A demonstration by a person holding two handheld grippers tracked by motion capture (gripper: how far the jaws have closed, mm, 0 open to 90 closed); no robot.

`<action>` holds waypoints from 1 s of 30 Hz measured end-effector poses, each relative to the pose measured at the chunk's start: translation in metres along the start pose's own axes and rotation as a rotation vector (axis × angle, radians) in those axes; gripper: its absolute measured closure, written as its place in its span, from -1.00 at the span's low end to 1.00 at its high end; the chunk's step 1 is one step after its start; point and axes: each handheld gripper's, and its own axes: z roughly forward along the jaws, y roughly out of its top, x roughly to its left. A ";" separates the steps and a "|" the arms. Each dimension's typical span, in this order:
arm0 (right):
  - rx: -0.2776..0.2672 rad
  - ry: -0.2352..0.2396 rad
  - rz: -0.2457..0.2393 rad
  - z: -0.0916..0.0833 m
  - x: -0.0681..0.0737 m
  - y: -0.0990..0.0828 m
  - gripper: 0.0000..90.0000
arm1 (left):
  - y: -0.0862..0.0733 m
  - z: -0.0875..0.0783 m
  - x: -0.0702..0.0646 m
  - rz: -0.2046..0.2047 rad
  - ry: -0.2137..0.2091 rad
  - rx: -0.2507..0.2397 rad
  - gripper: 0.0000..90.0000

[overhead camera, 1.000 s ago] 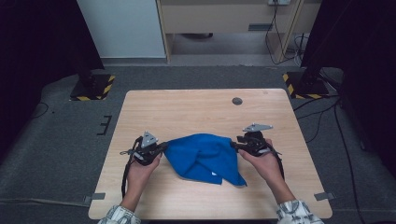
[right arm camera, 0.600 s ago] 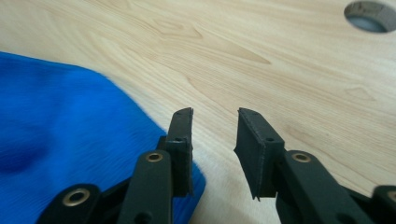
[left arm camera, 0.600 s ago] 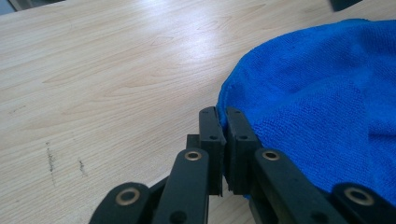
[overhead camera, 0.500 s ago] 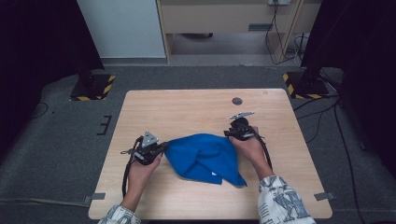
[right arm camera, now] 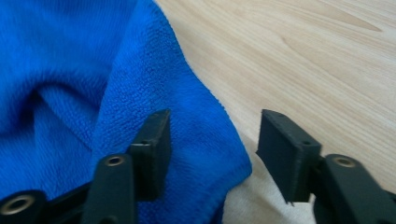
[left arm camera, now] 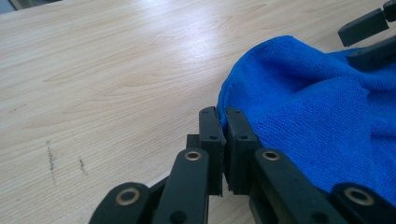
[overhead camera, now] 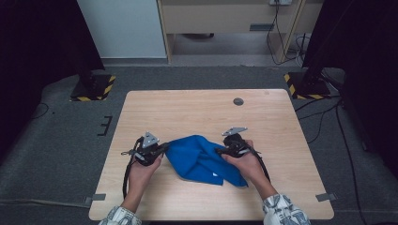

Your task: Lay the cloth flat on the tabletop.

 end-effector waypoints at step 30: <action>-0.006 0.058 0.009 0.000 0.001 0.007 0.73 | 0.000 -0.001 0.001 -0.001 0.002 -0.003 0.93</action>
